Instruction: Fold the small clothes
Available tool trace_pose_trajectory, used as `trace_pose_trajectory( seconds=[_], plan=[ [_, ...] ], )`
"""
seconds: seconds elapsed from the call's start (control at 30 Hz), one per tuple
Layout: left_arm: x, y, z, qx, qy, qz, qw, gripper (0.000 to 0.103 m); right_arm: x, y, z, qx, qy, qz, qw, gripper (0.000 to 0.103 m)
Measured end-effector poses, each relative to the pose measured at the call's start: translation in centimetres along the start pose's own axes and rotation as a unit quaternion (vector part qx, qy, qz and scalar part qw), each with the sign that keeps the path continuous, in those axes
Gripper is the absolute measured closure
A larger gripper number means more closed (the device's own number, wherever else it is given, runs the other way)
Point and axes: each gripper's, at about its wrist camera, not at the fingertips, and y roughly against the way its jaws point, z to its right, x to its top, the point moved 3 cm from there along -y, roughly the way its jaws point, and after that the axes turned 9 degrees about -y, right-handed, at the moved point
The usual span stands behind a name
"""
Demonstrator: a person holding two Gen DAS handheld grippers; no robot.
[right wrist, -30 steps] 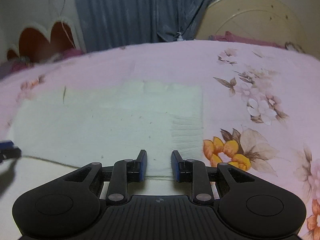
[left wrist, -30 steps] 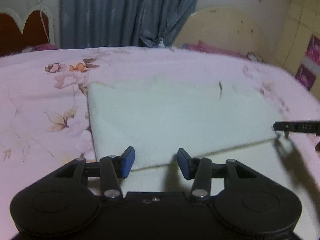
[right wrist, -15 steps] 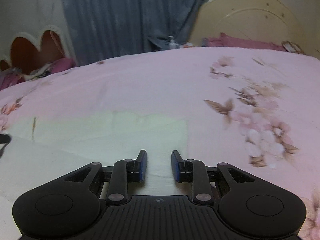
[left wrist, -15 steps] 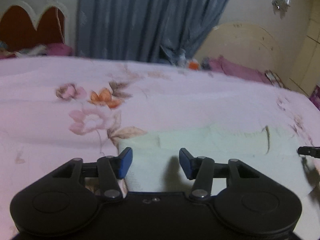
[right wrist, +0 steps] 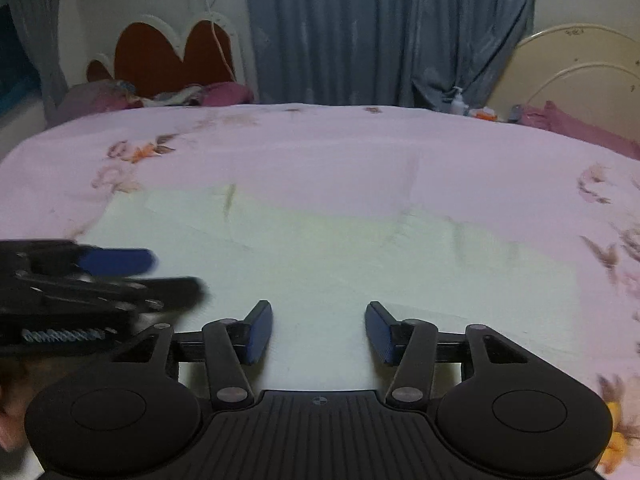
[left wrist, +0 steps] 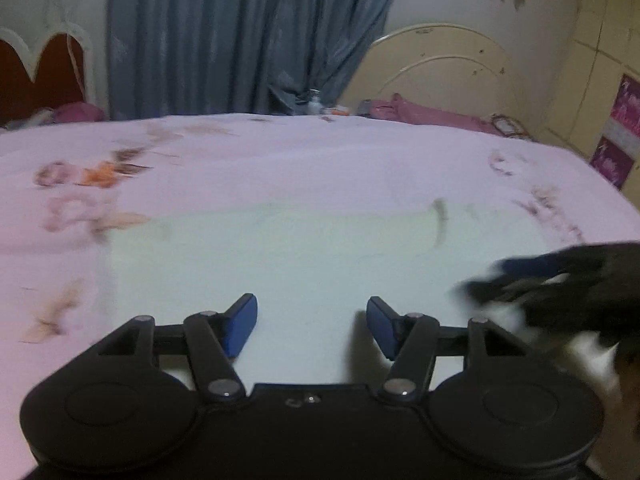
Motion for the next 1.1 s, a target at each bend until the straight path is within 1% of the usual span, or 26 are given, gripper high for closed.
trace_pose_trajectory(
  seconds=[0.07, 0.1, 0.13, 0.2, 0.23, 0.27, 0.33, 0.37, 0.47, 0.5, 0.57, 0.6, 0.63, 0.73, 0.8, 0.87, 0.93, 1.0, 1.03, 1.1],
  plan=[
    [-0.7, 1.0, -2.0, 0.024, 0.001, -0.004, 0.9997, 0.044, 0.1, 0.6, 3.2, -0.047, -0.018, 0.008, 0.999, 0.052],
    [-1.0, 1.3, -2.8, 0.028, 0.006, -0.005, 0.9996, 0.044, 0.0, 1.0, 5.5, -0.073, -0.038, 0.006, 0.997, 0.052],
    [-1.2, 1.6, -3.3, 0.027, 0.007, -0.007, 0.9996, 0.044, -0.1, 1.4, 7.1, -0.084, -0.056, 0.005, 0.995, 0.052],
    [-1.0, 2.1, -2.8, 0.027, -0.010, -0.014, 0.9995, 0.044, -0.2, 2.0, 9.1, -0.081, -0.083, -0.003, 0.993, 0.051],
    [-0.8, 2.5, -2.2, 0.026, -0.019, -0.012, 0.9994, 0.044, -0.1, 2.4, 9.0, -0.086, -0.079, -0.002, 0.993, 0.051],
    [-0.5, 2.9, -1.5, 0.018, -0.023, -0.005, 0.9996, 0.043, 0.1, 3.1, 8.4, -0.082, -0.074, 0.008, 0.994, 0.052],
    [-0.3, 3.6, 0.2, 0.001, -0.024, 0.006, 0.9997, 0.043, 0.1, 4.5, 6.2, -0.049, -0.062, 0.023, 0.997, 0.052],
    [-0.5, 3.8, 1.1, -0.003, -0.028, 0.008, 0.9996, 0.043, -0.1, 4.8, 4.9, -0.039, -0.051, 0.023, 0.998, 0.052],
    [-1.0, 3.3, 3.2, -0.017, -0.027, 0.001, 0.9995, 0.043, -1.8, 4.8, 1.5, -0.007, -0.020, 0.006, 1.000, 0.052],
    [-1.4, 3.0, 3.6, -0.015, -0.030, -0.004, 0.9994, 0.043, -2.5, 4.6, 0.6, -0.001, -0.008, -0.003, 1.000, 0.052],
    [-2.0, 3.0, 3.7, -0.008, -0.040, -0.008, 0.9992, 0.043, -3.8, 3.9, -0.5, -0.005, 0.019, -0.011, 1.000, 0.051],
    [-2.2, 3.1, 3.3, -0.003, -0.043, -0.009, 0.9990, 0.043, -4.2, 4.1, -0.4, -0.012, 0.027, -0.009, 1.000, 0.052],
    [-2.5, 3.4, 3.0, 0.005, -0.046, -0.011, 0.9989, 0.043, -4.1, 3.9, 0.4, -0.019, 0.020, -0.008, 1.000, 0.051],
    [-3.4, 4.5, 0.8, 0.019, -0.039, -0.014, 0.9989, 0.041, -3.9, 4.4, 4.6, -0.064, -0.026, -0.002, 0.998, 0.052],
    [-3.8, 5.0, 0.1, 0.015, -0.034, -0.015, 0.9992, 0.042, -3.8, 4.9, 6.7, -0.073, -0.050, -0.003, 0.996, 0.052],
    [-3.7, 5.1, 0.4, 0.018, -0.042, -0.018, 0.9988, 0.044, -3.6, 5.0, 6.8, -0.076, -0.045, -0.008, 0.996, 0.052],
    [-3.1, 5.6, 0.7, 0.017, -0.037, -0.013, 0.9991, 0.044, -3.2, 4.9, 6.4, -0.080, -0.044, -0.009, 0.996, 0.052],
    [-2.7, 6.1, 0.9, 0.013, -0.037, -0.001, 0.9992, 0.043, -3.3, 6.2, 5.7, -0.074, -0.054, 0.008, 0.996, 0.053],
    [-2.8, 5.8, 0.9, 0.016, -0.042, -0.007, 0.9990, 0.043, -3.4, 6.3, 5.5, -0.078, -0.050, 0.015, 0.996, 0.053],
    [-3.4, 4.7, 0.6, 0.011, -0.044, -0.034, 0.9984, 0.043, -3.7, 5.1, 6.0, -0.093, -0.047, -0.009, 0.994, 0.053]
  ],
)
